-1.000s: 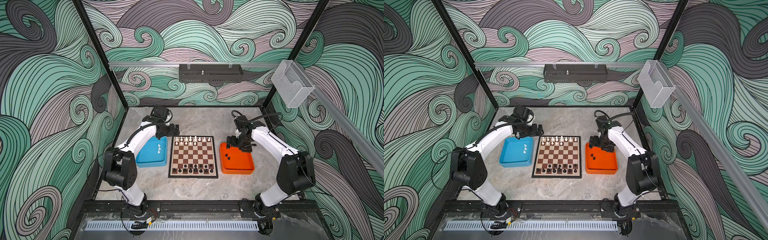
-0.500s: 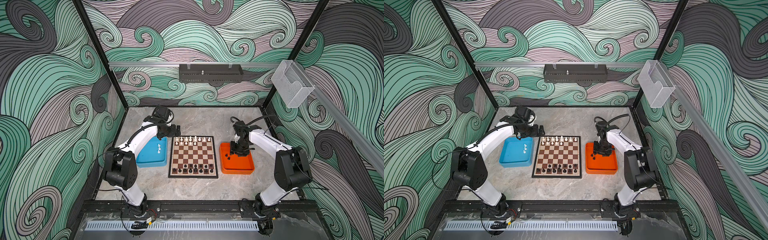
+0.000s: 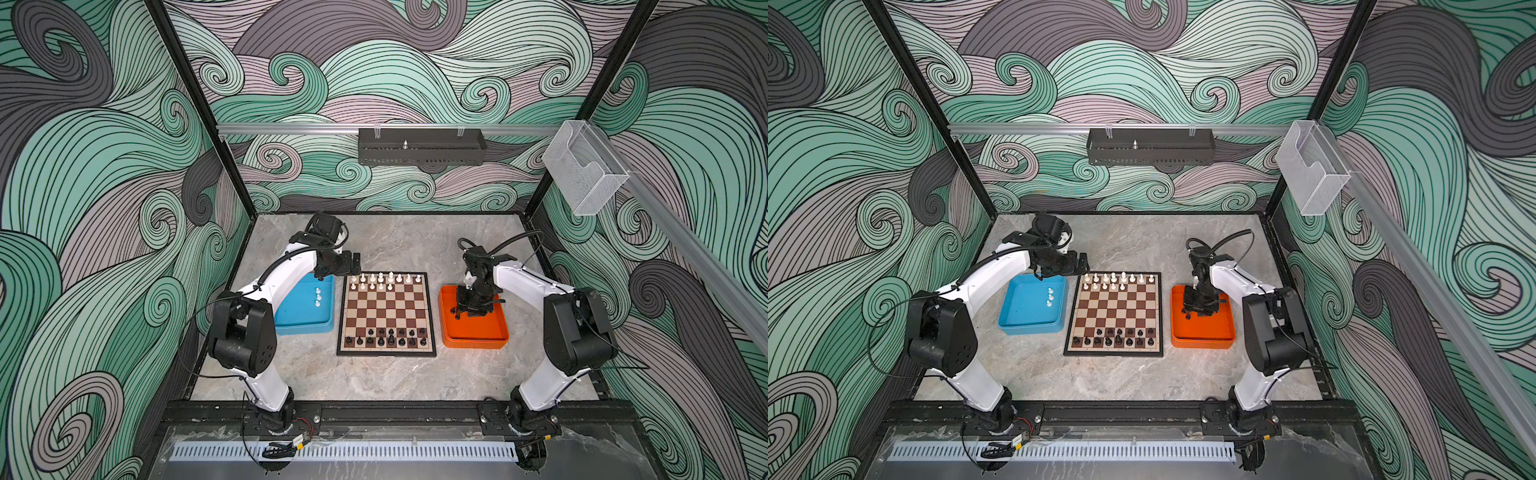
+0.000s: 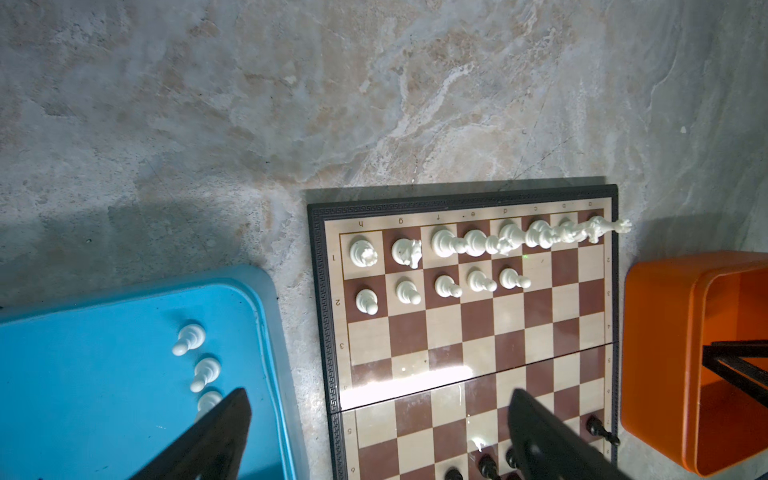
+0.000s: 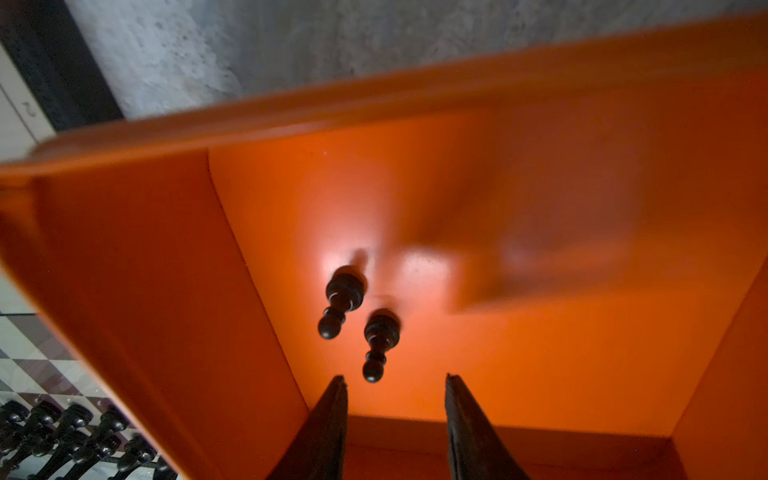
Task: Set up the chess pieces on the board
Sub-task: 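Lower the right gripper around another black pawn and close on it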
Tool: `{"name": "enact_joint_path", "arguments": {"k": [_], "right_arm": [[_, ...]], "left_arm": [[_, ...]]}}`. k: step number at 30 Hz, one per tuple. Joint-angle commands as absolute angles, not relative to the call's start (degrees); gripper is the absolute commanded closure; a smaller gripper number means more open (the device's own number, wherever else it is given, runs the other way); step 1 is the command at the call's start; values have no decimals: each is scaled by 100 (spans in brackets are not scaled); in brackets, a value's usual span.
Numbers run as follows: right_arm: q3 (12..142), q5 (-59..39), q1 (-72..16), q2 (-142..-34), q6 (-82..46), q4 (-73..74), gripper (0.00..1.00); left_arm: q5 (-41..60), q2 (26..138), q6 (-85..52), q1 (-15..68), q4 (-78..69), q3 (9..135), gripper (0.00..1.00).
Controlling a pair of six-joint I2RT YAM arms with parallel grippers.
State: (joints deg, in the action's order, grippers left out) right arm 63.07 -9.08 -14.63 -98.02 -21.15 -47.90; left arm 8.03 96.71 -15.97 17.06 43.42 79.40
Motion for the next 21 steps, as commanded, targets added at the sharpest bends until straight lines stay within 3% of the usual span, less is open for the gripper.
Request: {"name": "enact_joint_path", "arguments": {"k": [1, 21], "right_arm": [[6284, -943, -1520, -9918, -2166, -4730, 62], [6302, -839, -1612, -10168, -2200, -4645, 77]], "left_arm": [[690, 9743, -1536, 1721, 4508, 8125, 1], [602, 9806, -1573, 1720, 4570, 8159, 1]]}}
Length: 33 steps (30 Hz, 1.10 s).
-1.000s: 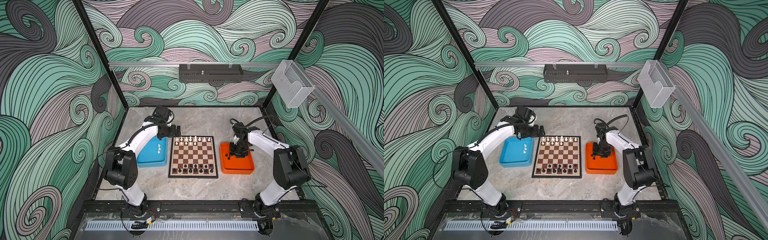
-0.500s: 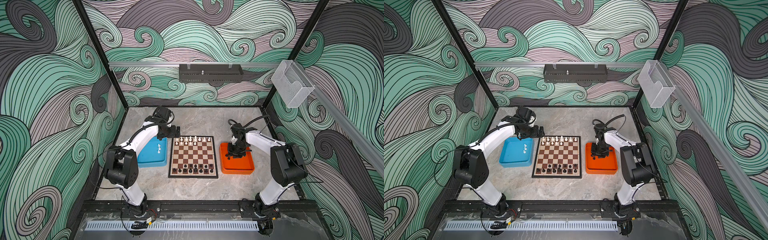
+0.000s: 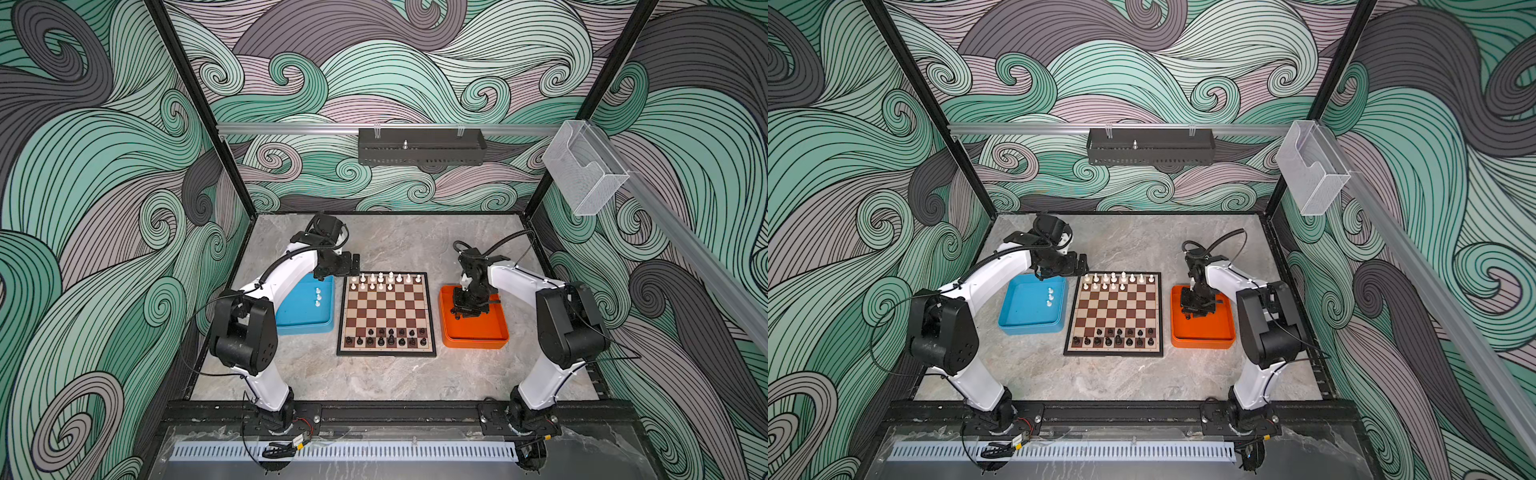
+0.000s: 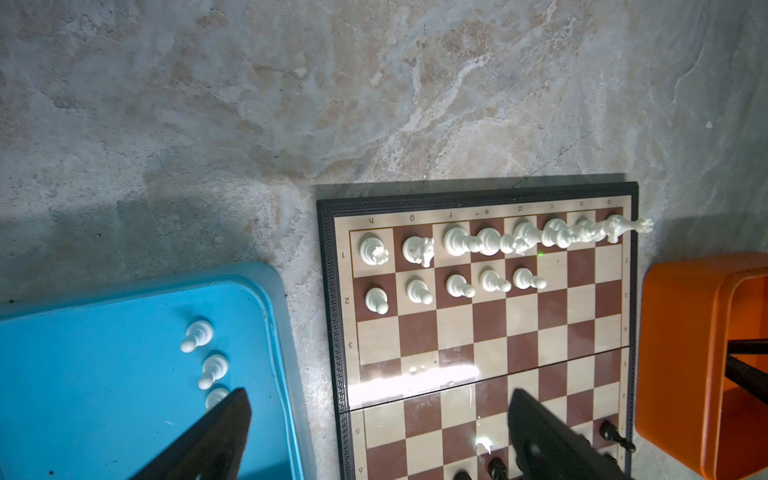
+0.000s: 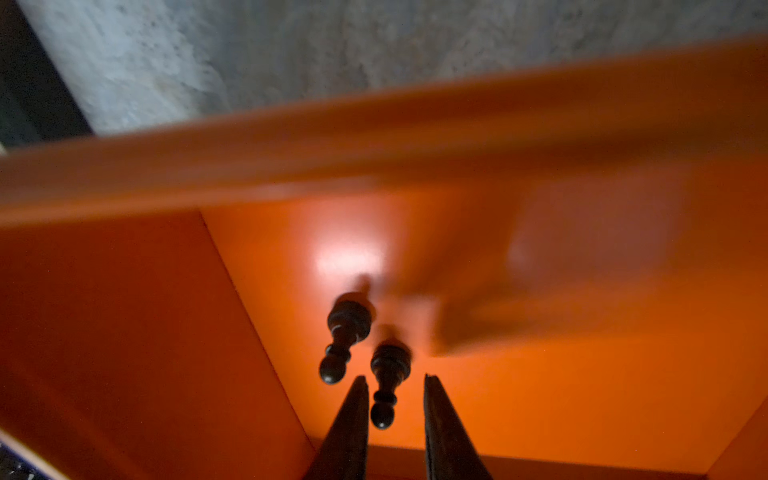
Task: Set up the chess pieces on the board
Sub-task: 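Lower the right gripper around another black pawn and close on it, then lift the black pawn and carry it over the board's near rank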
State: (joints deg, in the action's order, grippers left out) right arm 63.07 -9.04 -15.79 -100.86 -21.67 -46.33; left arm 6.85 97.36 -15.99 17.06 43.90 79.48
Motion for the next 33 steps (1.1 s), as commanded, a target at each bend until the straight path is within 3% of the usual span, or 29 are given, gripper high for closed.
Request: {"name": "enact_joint_path", "arguments": {"k": [1, 19, 33], "right_arm": [[6302, -835, -1608, -10171, -2197, -4650, 77], [6315, -835, -1620, -10162, -2180, -4649, 88], [6888, -685, -1683, -9706, -1974, -5281, 88]], "left_arm": [[601, 9808, -1579, 1721, 4570, 8166, 1], [580, 9862, -1591, 1720, 4605, 8190, 1], [284, 9926, -1622, 1430, 4763, 8333, 1]]}}
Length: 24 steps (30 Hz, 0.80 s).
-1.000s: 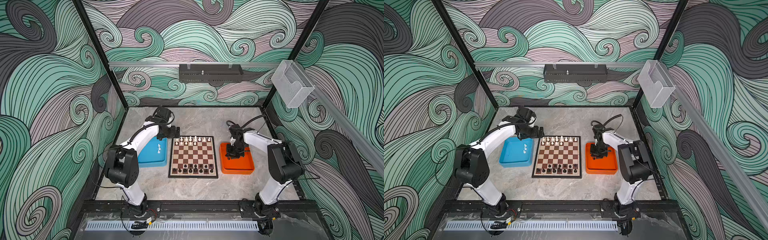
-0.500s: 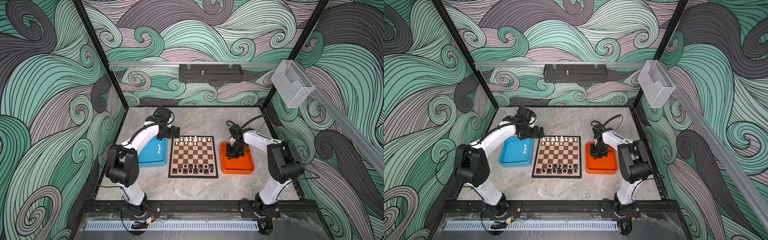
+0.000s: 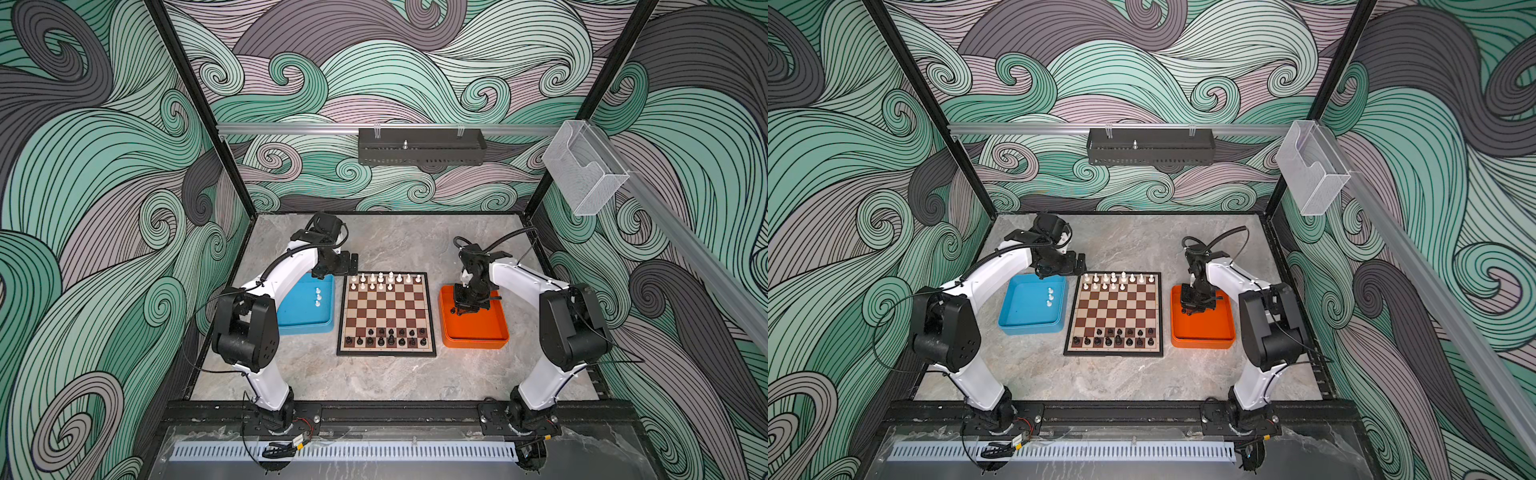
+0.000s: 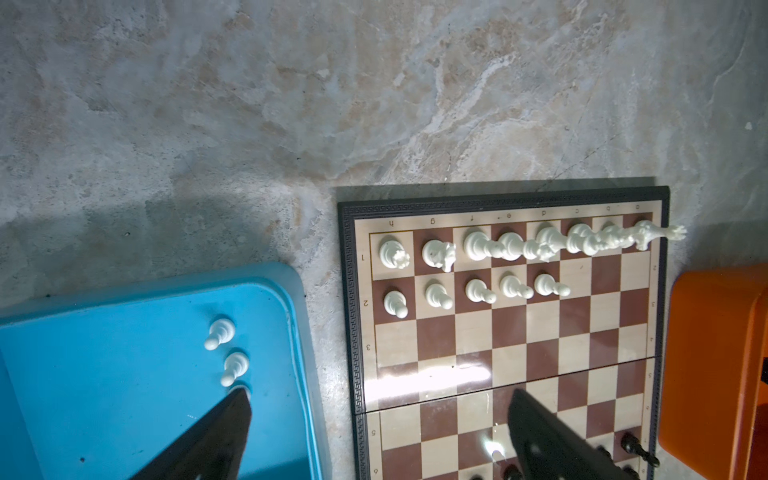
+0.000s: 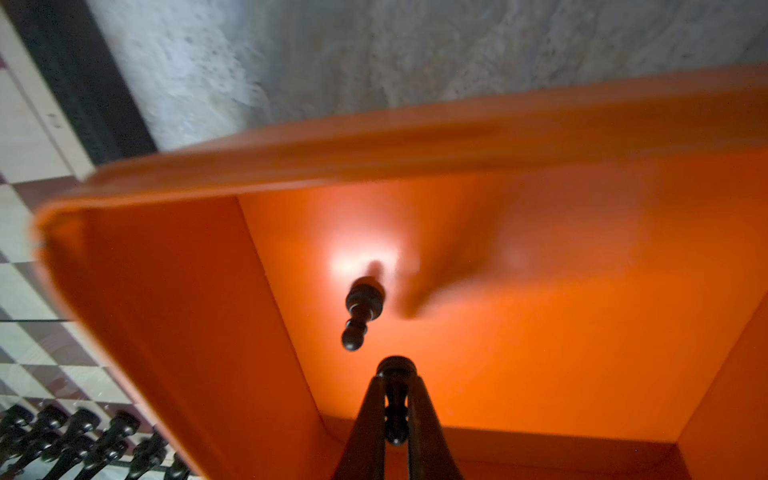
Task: Set up the chess pieces on the board
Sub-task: 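Lift the black pawn and carry it over the board's near rank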
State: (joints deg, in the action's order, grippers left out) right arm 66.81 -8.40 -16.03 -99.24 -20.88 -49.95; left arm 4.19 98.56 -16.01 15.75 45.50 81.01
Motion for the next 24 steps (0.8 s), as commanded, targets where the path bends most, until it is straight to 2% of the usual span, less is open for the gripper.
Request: {"name": "enact_joint_path", "arguments": {"k": [1, 10, 24], "right_arm": [[6989, -577, -1740, -9682, -1945, -5354, 88], [8209, -372, -2612, -9827, -1846, -5883, 88], [10546, -577, -4738, -11509, -2152, -6141, 88]], "left_arm": [[282, 9928, -1626, 1377, 4774, 8343, 1], [739, 9978, -2006, 485, 4786, 8350, 1], [1335, 10040, -2416, -1181, 4822, 8341, 1]]}}
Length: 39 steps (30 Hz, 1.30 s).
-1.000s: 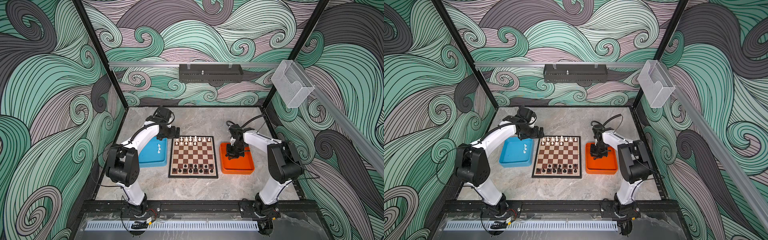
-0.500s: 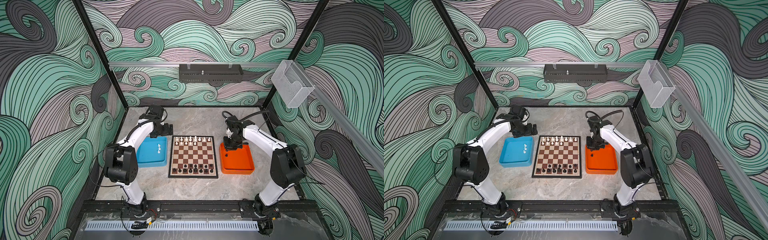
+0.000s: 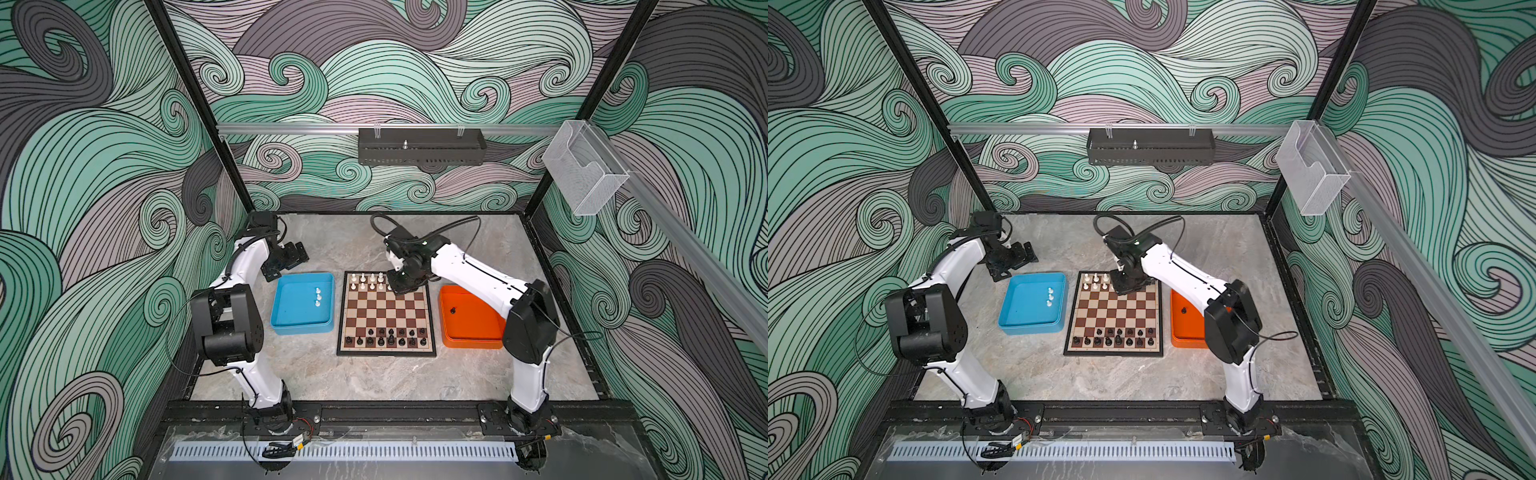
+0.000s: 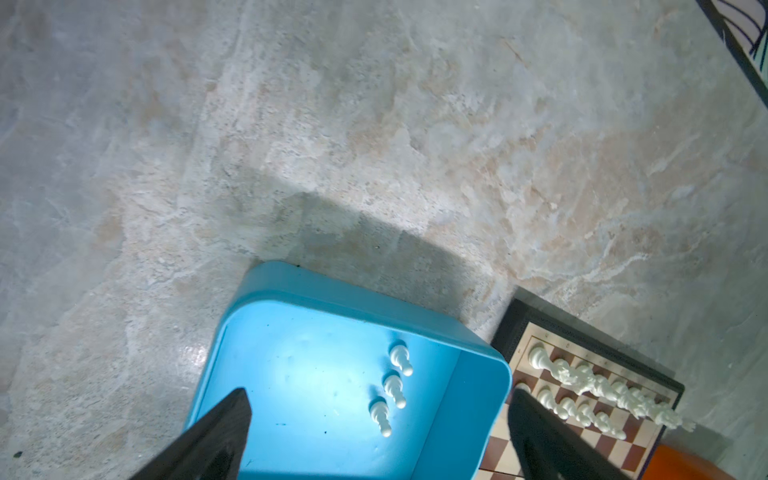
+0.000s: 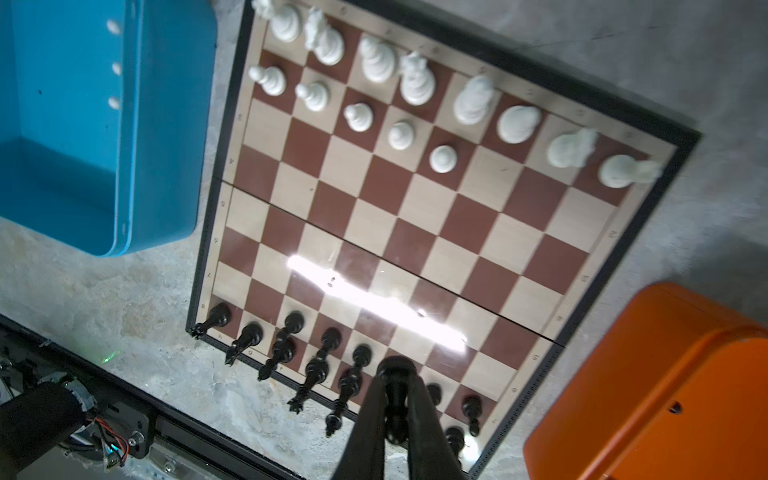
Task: Set up the chess pieces on the board
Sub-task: 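Lift the black pawn and carry it over the board's near rank, then lower the black pawn beside the placed black pawns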
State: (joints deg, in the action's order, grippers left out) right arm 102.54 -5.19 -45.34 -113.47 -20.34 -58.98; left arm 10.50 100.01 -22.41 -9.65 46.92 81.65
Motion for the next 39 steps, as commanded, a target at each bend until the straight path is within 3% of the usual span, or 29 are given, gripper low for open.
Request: {"name": "enact_joint_path", "arguments": {"k": [1, 14, 39], "right_arm": [[10678, -600, -4854, -11616, -2167, -6162, 88], [11375, -771, -5718, -12573, -2266, -6176, 88], [11495, -826, -5882, -13236, -2273, -6236, 87]], "left_arm": [[1414, 10041, -2440, -1287, 4808, 8335, 2], [1554, 9920, -2537, -1897, 4685, 8237, 2], [1705, 9904, -2540, -1978, 4601, 8170, 1]]}}
